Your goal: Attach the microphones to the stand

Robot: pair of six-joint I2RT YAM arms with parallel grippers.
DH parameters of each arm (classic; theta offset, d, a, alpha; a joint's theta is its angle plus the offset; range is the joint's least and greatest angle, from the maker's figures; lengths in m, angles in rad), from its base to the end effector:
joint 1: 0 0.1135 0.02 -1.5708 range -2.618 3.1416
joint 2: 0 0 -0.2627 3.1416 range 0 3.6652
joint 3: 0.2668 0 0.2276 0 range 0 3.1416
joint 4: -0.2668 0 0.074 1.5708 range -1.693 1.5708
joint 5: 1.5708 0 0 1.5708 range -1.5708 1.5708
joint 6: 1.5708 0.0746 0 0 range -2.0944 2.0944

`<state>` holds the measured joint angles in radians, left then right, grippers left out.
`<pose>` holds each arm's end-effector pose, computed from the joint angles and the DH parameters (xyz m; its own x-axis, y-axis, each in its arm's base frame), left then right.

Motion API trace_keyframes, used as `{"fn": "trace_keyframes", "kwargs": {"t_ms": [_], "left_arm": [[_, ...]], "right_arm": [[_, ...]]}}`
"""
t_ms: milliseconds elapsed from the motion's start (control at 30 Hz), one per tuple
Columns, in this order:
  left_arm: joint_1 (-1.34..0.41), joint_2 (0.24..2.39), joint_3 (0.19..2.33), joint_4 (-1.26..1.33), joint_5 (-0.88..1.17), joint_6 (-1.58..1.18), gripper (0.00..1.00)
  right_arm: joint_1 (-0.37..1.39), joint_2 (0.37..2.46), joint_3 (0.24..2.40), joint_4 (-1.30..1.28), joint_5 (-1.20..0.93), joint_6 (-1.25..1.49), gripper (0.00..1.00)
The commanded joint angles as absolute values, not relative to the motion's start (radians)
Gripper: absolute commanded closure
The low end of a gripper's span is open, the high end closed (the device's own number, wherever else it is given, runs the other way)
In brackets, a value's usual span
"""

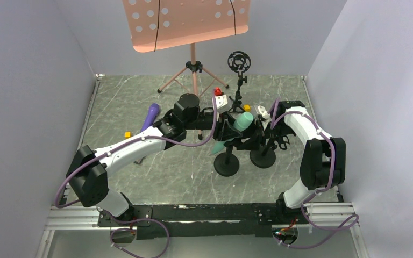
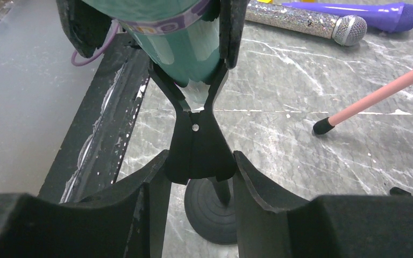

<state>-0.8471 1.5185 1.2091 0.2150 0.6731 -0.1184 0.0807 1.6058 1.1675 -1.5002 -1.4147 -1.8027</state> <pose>0.2071 -0.3046 0.3537 -0.1797 0.0639 -0.9816 0.9825 0.0606 -0.1759 0.2160 0.0914 0.2573 -0.1185 -0.1614 -0.9797 -0.9837 -0.1154 0.1380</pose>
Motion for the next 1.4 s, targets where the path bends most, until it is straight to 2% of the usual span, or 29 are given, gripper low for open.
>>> {"fn": "trace_keyframes", "kwargs": {"t_ms": [0, 333, 633, 767, 867, 1000, 1100, 1200, 1367], "left_arm": [[-0.842, 1.521, 1.181, 0.227, 0.706, -0.147, 0.96], [-0.842, 1.537, 1.188, 0.247, 0.729, -0.171, 0.96], [-0.842, 1.554, 1.172, 0.232, 0.735, -0.171, 0.95], [-0.843, 1.551, 1.181, 0.224, 0.731, -0.172, 0.93], [-0.843, 1.546, 1.191, 0.218, 0.71, -0.178, 0.84], [-0.841, 1.532, 1.203, 0.192, 0.676, -0.187, 0.51], [-0.838, 1.516, 1.207, 0.168, 0.644, -0.191, 0.29], [-0.831, 1.496, 1.198, 0.172, 0.641, -0.191, 0.17], [-0.824, 1.444, 1.168, 0.191, 0.64, -0.176, 0.06]], "right_arm": [[0.081, 1.56, 1.197, -1.498, -1.461, -1.821, 0.87], [0.079, 1.563, 1.198, -1.498, -1.465, -1.821, 0.87], [0.079, 1.569, 1.195, -1.498, -1.468, -1.822, 0.83], [0.078, 1.568, 1.193, -1.498, -1.47, -1.824, 0.77], [0.079, 1.565, 1.188, -1.497, -1.472, -1.83, 0.67], [0.08, 1.563, 1.182, -1.498, -1.47, -1.838, 0.46], [0.077, 1.562, 1.18, -1.497, -1.466, -1.842, 0.36], [0.076, 1.56, 1.178, -1.499, -1.465, -1.845, 0.28], [0.068, 1.557, 1.17, -1.499, -1.465, -1.854, 0.11]]}}
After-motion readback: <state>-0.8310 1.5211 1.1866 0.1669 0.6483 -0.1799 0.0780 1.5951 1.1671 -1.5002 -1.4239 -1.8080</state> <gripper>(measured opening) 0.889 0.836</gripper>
